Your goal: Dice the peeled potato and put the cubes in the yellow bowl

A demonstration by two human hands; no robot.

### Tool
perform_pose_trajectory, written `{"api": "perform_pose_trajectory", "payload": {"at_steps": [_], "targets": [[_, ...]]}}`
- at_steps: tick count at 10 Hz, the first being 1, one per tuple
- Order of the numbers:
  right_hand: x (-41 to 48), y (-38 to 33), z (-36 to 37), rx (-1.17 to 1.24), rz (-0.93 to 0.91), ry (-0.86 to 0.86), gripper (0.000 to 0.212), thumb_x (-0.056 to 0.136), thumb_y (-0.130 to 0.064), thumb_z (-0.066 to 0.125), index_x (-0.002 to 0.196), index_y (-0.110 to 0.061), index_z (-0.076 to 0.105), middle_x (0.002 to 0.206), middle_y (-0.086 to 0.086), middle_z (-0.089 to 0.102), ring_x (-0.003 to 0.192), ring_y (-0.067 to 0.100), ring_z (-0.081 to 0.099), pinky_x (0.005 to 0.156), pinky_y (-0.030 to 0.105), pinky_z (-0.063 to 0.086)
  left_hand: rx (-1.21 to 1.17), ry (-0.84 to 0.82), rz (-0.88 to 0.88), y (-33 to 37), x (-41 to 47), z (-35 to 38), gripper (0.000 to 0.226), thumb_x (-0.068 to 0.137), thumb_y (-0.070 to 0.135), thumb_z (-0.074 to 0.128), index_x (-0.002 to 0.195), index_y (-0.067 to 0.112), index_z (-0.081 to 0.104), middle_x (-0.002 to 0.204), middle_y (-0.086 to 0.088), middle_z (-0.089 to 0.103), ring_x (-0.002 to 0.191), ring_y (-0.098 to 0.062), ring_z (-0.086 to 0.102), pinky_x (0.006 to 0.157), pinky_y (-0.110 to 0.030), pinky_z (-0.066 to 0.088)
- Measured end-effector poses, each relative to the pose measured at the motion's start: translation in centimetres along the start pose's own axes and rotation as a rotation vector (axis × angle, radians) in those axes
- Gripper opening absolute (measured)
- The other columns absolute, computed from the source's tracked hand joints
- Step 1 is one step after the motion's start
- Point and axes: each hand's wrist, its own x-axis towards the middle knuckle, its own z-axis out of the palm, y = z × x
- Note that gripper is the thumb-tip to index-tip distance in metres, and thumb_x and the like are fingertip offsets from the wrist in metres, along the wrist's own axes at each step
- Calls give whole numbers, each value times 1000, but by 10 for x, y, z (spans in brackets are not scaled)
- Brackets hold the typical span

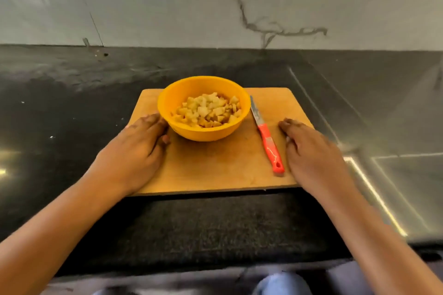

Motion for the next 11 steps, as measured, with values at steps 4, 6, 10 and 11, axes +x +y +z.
{"api": "perform_pose_trajectory", "payload": {"at_steps": [4,6,10,11], "targets": [[-12,-17,-18,5,87,-102,59,90,-28,20,134,-5,53,141,11,50,132,28,45,110,44,35,12,-139,-149,14,-9,-17,68,90,48,15,145,13,35,152,-9,32,143,-25,22,116,-44,21],[-21,-17,-20,-1,75,-84,55,92,-27,25,130,-3,56,136,13,55,128,29,49,108,44,36,28,-123,-145,16,-12,-17,70,90,50,10,148,15,29,155,-7,24,144,-23,18,117,-40,15],[-20,-16,-16,1,83,-88,54,92,-29,27,131,-4,55,135,14,55,128,29,50,109,44,36,-36,-111,-134,11,-11,-15,62,94,48,17,149,19,25,157,-1,16,145,-18,12,118,-36,9],[-13,-20,-22,62,106,-57,38,95,-18,45,128,-5,58,133,13,57,123,30,53,104,43,40,-159,-51,-183,8,-8,-20,47,99,32,37,144,18,37,154,-2,27,142,-20,24,116,-40,21]]}}
